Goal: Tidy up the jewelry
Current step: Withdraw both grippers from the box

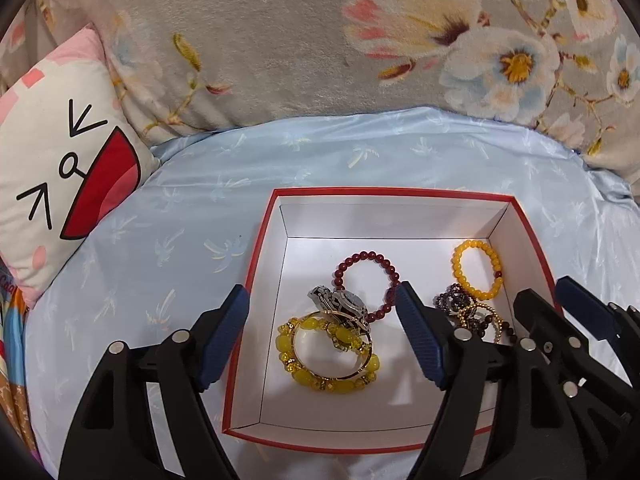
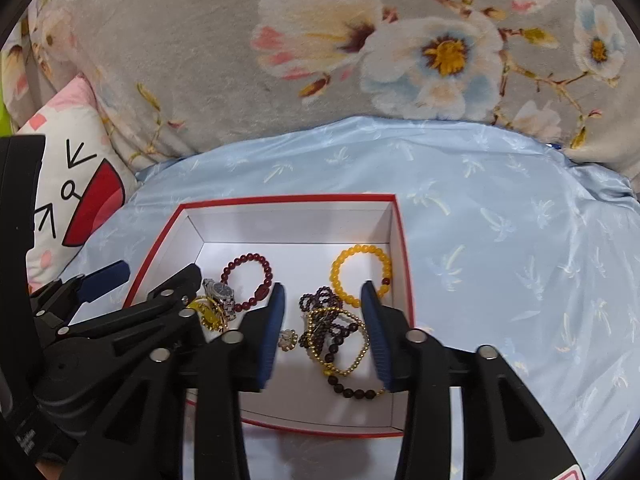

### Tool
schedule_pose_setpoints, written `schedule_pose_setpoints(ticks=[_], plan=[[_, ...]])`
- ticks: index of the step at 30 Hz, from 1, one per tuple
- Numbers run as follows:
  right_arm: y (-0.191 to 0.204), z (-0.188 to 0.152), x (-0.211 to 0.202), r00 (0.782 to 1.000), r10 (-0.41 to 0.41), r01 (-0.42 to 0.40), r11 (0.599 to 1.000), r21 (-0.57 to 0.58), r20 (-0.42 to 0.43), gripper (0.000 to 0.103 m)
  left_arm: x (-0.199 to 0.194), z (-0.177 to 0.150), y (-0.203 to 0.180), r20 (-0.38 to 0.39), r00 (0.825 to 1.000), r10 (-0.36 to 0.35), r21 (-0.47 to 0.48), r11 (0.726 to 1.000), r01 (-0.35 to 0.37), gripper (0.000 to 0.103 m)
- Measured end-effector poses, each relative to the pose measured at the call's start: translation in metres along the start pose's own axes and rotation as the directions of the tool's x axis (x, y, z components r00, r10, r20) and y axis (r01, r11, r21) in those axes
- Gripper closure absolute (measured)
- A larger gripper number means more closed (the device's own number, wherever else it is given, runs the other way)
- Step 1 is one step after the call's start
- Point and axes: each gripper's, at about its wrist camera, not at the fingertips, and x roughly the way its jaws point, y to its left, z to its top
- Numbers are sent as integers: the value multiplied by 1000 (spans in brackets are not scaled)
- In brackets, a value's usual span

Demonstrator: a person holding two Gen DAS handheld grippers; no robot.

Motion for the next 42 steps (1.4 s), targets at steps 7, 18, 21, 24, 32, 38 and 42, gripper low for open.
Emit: schedule_pose_setpoints(ticks=[7, 18, 21, 24, 32, 38, 42], plan=[[-2, 1, -27, 999, -10, 10, 1000, 19, 41, 43, -21, -2, 2, 27, 1000, 16, -5, 1000, -16, 29], [-3, -19, -65, 996, -64, 62, 998, 34, 69, 31, -57, -30, 8, 42, 998, 42, -25, 999, -41, 16], [-4, -26, -72, 996, -67, 65, 997, 35, 66, 29, -63, -39, 9, 37, 998, 41, -27, 999, -40, 15], [-4, -35, -79, 995, -76, 74, 997, 31, 64, 28, -68, -49, 9, 34, 999, 41, -33, 999, -40, 13], [-9, -59, -89, 994, -97, 95, 995, 40, 55, 22, -78, -74, 5, 30, 998, 54, -29, 998, -53, 11], [-9, -74, -94, 992, -116, 115, 993, 30, 47, 21, -82, -89, 4, 29, 997, 64, -23, 998, -64, 11], [-8, -84, -96, 990, -133, 132, 991, 14, 46, 21, -86, -97, 7, 32, 998, 62, -43, 997, -61, 11]])
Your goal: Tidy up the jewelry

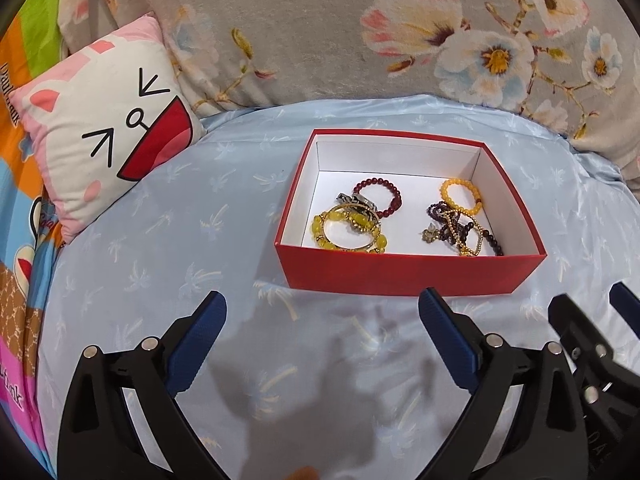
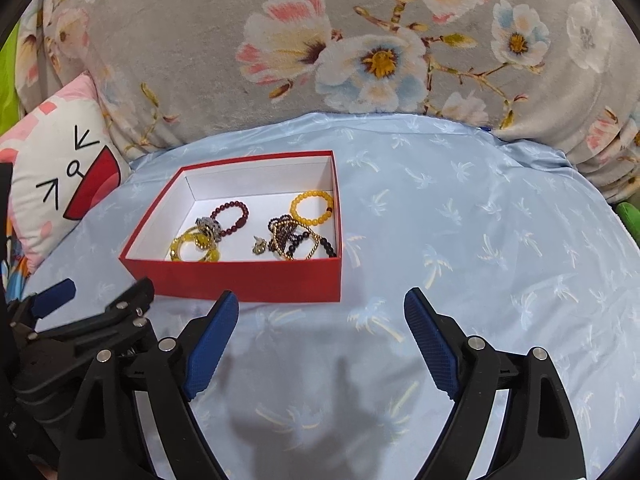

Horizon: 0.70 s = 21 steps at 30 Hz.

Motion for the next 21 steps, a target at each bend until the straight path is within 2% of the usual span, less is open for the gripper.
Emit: schedule_pose_setpoints(ticks=[5, 21], plan=[[3, -13, -3, 1000, -22, 22, 999, -28, -1, 21, -3, -9, 5, 1, 1000, -8, -33, 999, 8, 10], [4, -27, -7, 999, -35, 35, 999, -27, -12, 21, -8, -27, 6, 10, 1000, 14, -9, 1000, -14, 10]])
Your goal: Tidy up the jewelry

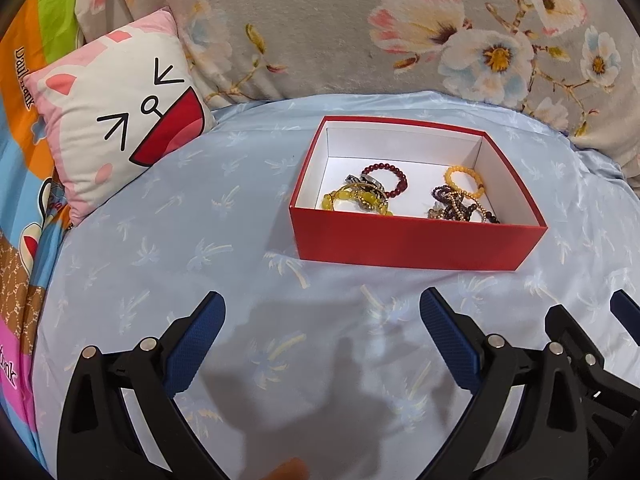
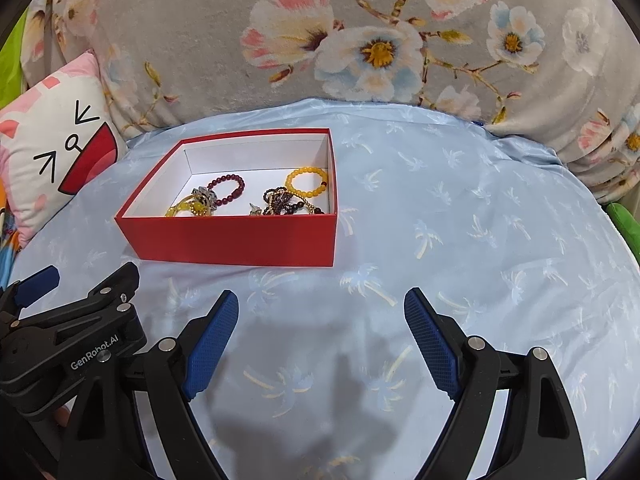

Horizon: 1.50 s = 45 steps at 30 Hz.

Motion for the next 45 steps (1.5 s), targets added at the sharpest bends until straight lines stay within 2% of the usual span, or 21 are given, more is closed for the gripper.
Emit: schedule_pose_setpoints(ticks=[26, 45], plan=[[-3, -6, 6, 1000, 3, -3, 1000, 10, -14, 21, 5, -7, -1, -11, 1000, -11, -6, 1000, 11, 8], [1, -10, 8, 1000, 5, -5, 1000, 5, -15, 21, 3, -7, 0, 13, 999, 33, 2, 999, -33, 8]])
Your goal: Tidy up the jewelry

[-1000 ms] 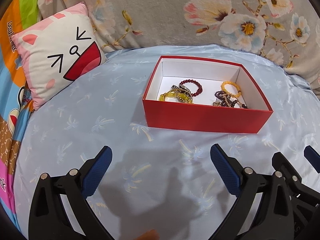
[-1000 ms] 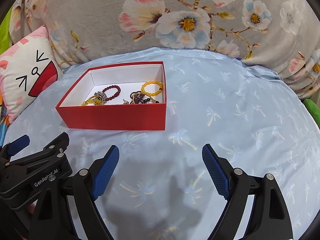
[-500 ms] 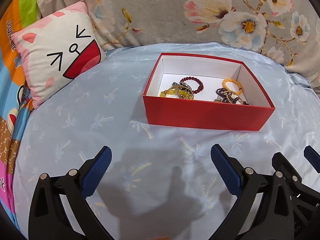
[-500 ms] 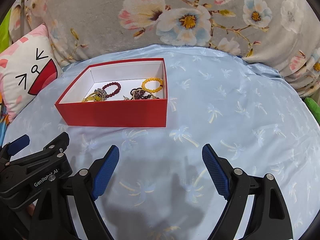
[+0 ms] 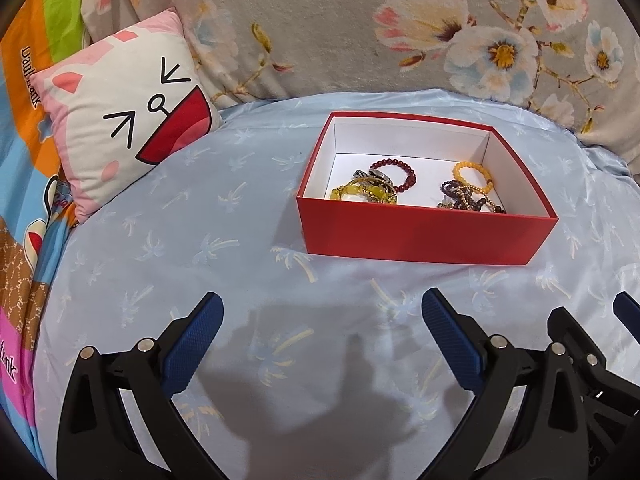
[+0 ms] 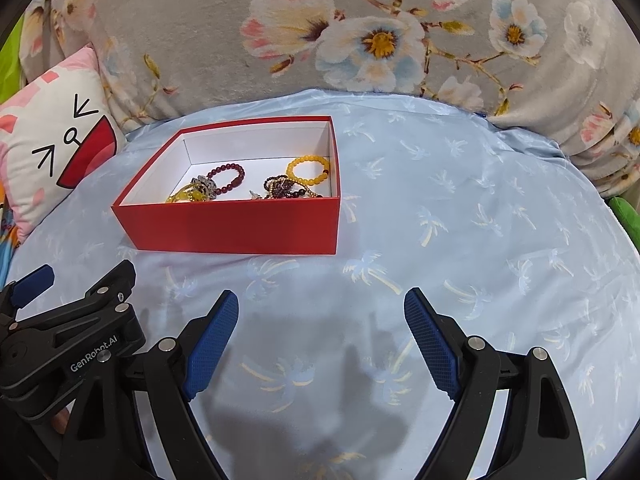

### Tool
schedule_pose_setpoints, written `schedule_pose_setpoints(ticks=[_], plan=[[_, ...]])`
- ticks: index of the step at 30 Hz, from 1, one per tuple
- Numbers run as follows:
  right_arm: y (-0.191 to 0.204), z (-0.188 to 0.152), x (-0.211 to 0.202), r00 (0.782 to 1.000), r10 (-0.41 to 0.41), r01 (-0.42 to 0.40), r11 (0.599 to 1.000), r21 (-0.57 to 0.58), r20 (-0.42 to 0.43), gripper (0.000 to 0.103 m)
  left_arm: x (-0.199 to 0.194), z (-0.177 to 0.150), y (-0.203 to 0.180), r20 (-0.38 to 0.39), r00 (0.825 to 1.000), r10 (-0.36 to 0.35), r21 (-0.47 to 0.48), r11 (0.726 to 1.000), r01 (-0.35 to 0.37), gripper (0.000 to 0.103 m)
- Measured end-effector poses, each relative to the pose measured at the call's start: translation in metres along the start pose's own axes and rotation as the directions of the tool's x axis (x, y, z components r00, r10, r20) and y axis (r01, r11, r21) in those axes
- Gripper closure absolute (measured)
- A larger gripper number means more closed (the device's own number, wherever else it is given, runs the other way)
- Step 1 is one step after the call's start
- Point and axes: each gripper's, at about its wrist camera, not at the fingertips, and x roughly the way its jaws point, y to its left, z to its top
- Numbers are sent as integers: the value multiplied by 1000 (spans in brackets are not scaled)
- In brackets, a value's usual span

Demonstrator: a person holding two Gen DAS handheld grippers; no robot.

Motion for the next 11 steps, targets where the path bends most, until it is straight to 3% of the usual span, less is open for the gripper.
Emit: schedule_pose_setpoints(ticks=[11], plan=[[3, 3, 2, 1000, -21, 21, 1000, -11, -1, 21, 6, 0, 1, -27, 1000, 4, 9, 1000, -4, 8]])
